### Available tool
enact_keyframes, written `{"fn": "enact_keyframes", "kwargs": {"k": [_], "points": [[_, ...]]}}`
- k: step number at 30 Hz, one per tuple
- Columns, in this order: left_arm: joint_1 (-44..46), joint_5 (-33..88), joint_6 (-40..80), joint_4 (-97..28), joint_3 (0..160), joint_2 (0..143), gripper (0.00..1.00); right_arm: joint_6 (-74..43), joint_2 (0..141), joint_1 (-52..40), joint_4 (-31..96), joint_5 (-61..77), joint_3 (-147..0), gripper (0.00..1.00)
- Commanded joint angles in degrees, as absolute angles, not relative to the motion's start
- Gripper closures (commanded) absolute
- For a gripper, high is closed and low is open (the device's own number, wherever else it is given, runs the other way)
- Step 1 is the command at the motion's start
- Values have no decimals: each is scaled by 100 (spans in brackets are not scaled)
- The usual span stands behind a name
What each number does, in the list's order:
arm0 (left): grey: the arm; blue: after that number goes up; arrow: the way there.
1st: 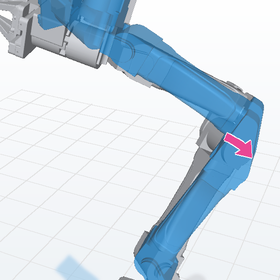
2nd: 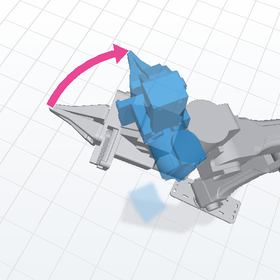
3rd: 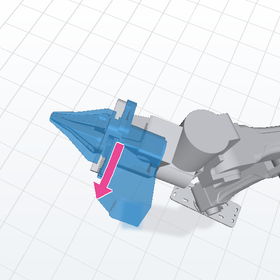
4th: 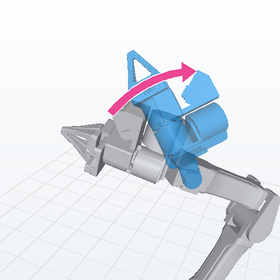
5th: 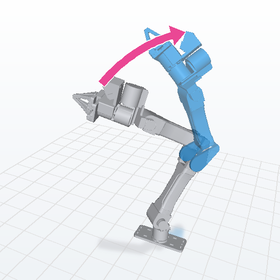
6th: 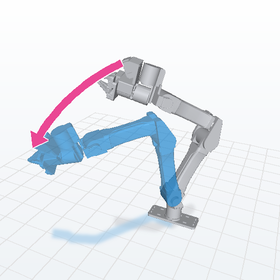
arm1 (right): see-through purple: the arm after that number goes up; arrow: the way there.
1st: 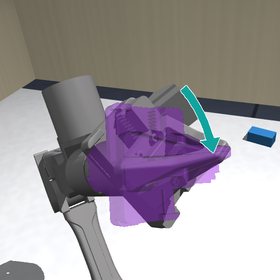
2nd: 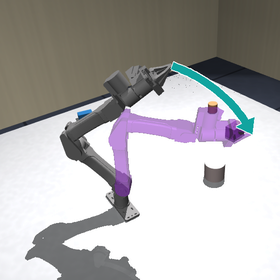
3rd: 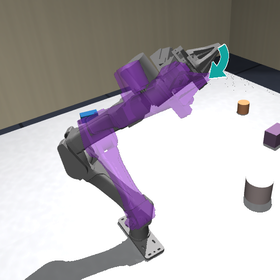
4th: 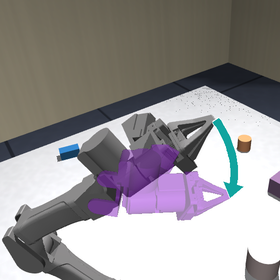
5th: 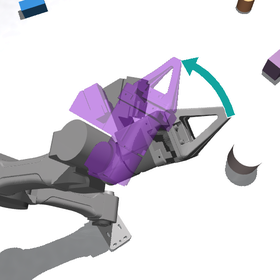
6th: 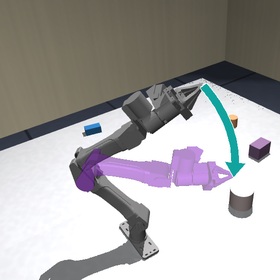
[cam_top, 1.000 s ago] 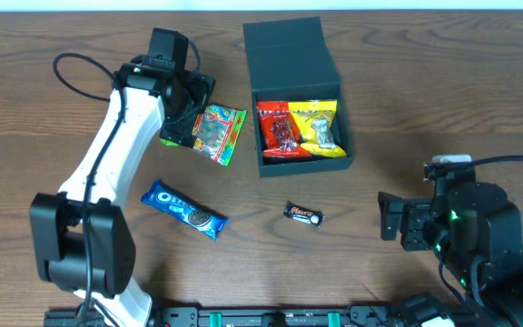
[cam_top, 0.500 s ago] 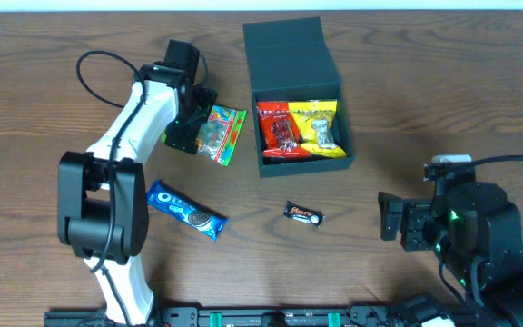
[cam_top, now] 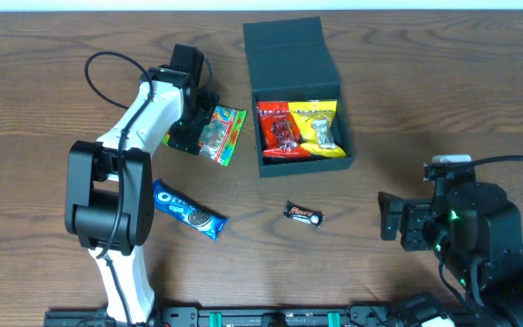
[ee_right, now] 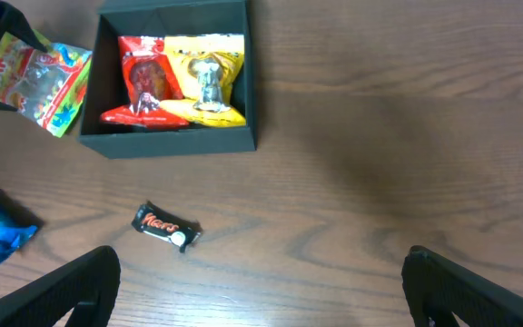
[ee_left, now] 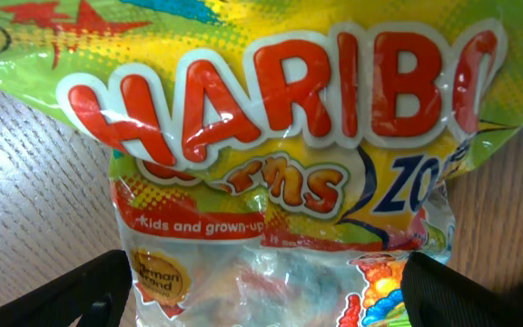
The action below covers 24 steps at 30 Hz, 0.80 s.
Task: Pack container
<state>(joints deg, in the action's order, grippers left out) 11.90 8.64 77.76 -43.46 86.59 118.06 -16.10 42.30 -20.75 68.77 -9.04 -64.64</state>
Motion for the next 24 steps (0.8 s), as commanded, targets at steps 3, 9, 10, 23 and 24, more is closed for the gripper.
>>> {"fn": "enact_keyframes", "kwargs": {"k": [3, 9, 10, 23, 24], "points": [[1243, 709, 7752, -4392, 8753, 12036, 4, -1669, 4226, -2097, 6882, -965, -6477, 1], [1310, 659, 7756, -4407, 8753, 12086, 4, -1669, 4226, -2097, 6882, -965, -6477, 1], [1315, 626, 7756, -4410, 8753, 12086, 4, -1669, 4226, -2097, 6882, -965, -6477, 1], [1354, 390, 7730, -4587, 8750, 12086, 0, -1669, 4226, -2097, 6882, -965, -6477, 1], [1361, 373, 7730, -4584, 8748, 12086, 0, -1669, 4226, -2097, 6882, -965, -6477, 1]]}}
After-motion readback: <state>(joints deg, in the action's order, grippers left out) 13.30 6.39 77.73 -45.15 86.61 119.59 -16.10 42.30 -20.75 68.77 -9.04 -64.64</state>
